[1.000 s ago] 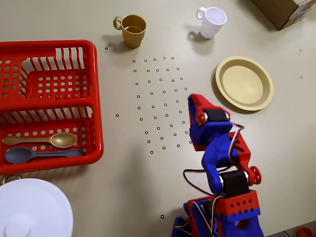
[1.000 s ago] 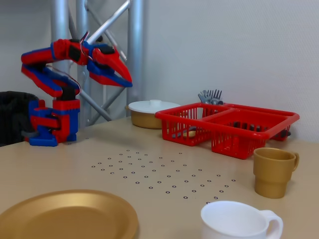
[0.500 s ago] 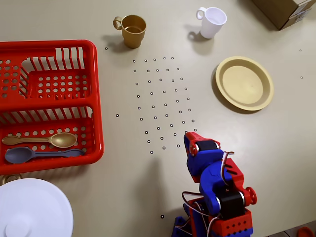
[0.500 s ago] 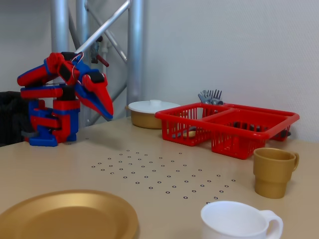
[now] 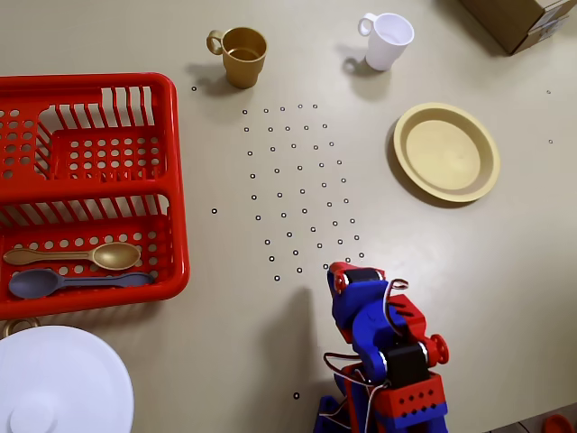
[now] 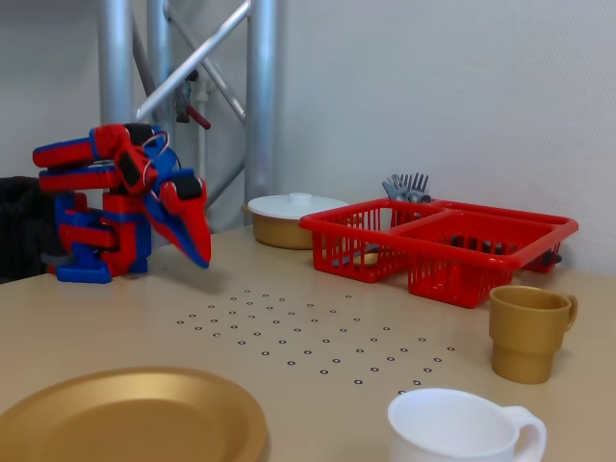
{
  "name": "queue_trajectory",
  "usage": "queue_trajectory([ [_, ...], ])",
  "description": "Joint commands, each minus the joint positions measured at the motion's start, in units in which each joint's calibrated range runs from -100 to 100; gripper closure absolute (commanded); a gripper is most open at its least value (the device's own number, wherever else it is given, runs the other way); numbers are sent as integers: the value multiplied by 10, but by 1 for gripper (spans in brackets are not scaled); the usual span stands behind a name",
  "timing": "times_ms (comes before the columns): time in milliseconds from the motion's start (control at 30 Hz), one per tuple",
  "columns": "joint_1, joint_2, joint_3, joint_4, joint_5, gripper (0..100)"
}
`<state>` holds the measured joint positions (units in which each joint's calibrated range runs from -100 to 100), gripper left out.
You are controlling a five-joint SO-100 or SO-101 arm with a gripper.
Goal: Grasp the plate, place it on the cross drawn on the table.
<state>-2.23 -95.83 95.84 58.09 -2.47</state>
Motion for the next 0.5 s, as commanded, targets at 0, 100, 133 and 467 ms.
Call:
queue_trajectory([
  [0,12,0,-6,-3,0,100],
  [100,22,1,13,-16,1,100],
  [133,26,1,23,-27,3,100],
  [467,29,1,29,-36,4,100],
])
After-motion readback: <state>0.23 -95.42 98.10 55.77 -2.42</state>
